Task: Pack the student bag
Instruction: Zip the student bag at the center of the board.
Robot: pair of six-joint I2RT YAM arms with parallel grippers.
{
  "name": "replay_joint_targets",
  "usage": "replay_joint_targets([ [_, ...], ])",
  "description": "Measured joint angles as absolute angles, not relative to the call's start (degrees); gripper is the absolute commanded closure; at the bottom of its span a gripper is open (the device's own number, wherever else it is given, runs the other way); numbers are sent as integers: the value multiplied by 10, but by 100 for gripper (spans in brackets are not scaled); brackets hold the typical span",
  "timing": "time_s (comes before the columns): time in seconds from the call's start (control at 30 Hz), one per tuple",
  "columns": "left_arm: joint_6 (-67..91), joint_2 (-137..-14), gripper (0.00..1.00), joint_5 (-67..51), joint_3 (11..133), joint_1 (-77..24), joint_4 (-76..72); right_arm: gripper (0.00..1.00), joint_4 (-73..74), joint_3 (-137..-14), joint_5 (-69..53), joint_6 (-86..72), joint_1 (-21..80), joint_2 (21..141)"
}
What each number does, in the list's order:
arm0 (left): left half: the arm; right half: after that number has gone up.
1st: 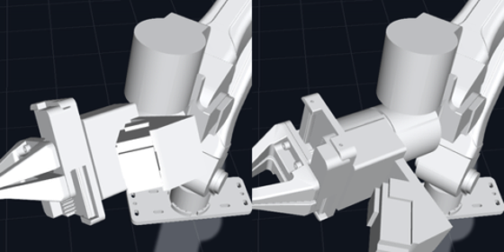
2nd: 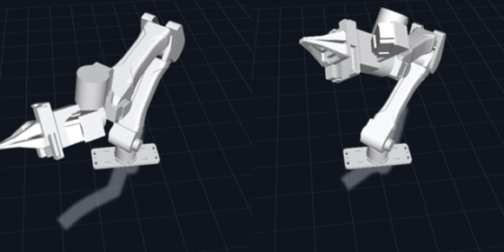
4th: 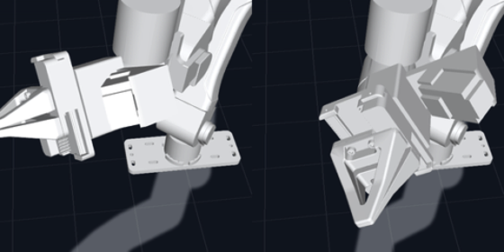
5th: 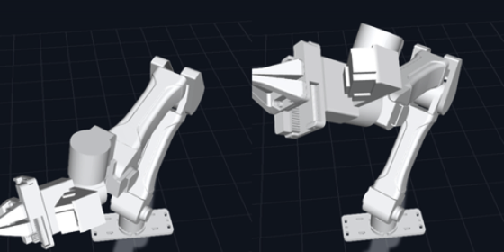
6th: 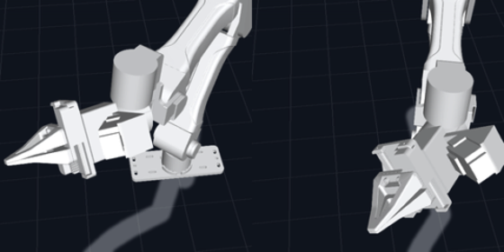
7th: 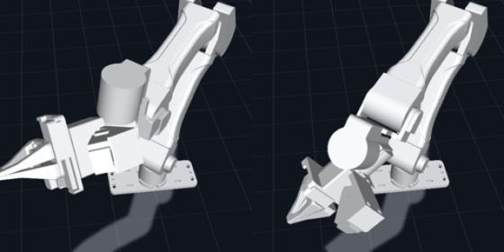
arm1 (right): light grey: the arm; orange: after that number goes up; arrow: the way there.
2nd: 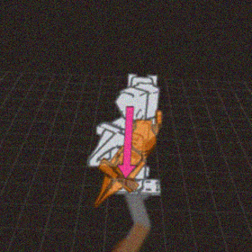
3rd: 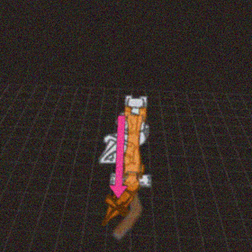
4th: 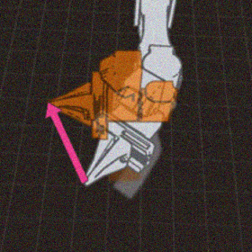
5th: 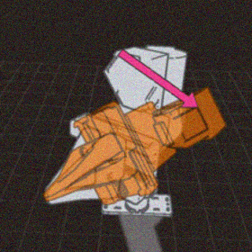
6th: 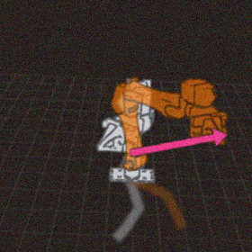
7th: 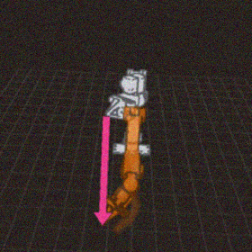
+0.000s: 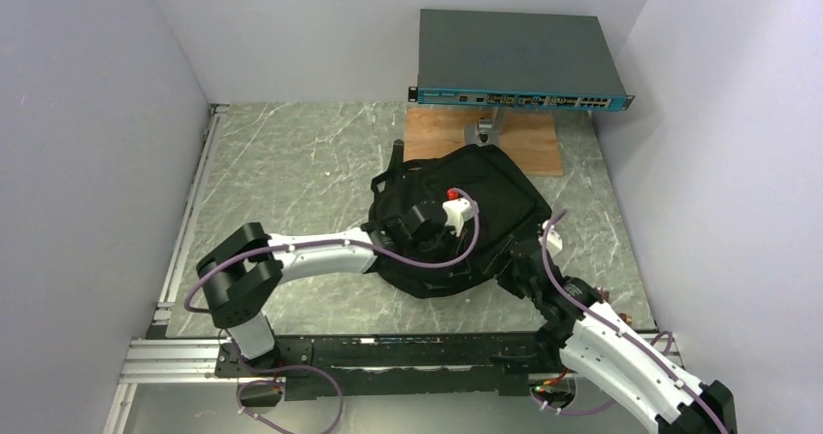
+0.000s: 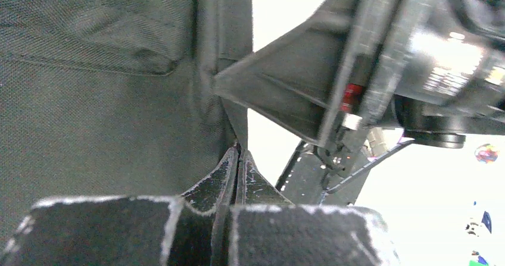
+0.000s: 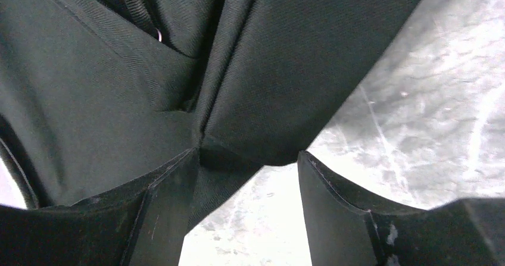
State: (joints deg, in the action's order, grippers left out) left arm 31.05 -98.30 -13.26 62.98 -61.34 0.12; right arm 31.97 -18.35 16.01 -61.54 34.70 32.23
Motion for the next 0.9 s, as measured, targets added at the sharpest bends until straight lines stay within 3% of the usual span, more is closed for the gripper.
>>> replay_joint_targets([
  [0.03,313,-971,100,-136,616,-614,-17,40,306,-183,153,-615,341,334],
  [0.2,325,-944,100,-135,582,-624,-44,85,240,-183,104,-613,311,398],
  [0.27,330,-940,100,-114,579,-628,-35,98,223,-178,94,-617,303,406],
  [0.3,337,-933,100,-95,573,-630,-23,100,217,-172,91,-623,298,402],
  [0.57,387,-737,100,148,429,-619,86,100,241,-152,84,-619,238,333],
  [0.73,400,-591,100,143,342,-524,50,100,236,-159,51,-593,222,319],
  [0.77,397,-575,100,127,330,-512,41,95,231,-163,41,-578,222,319],
  [0.9,372,-562,100,61,311,-485,18,59,224,-179,5,-490,215,325],
])
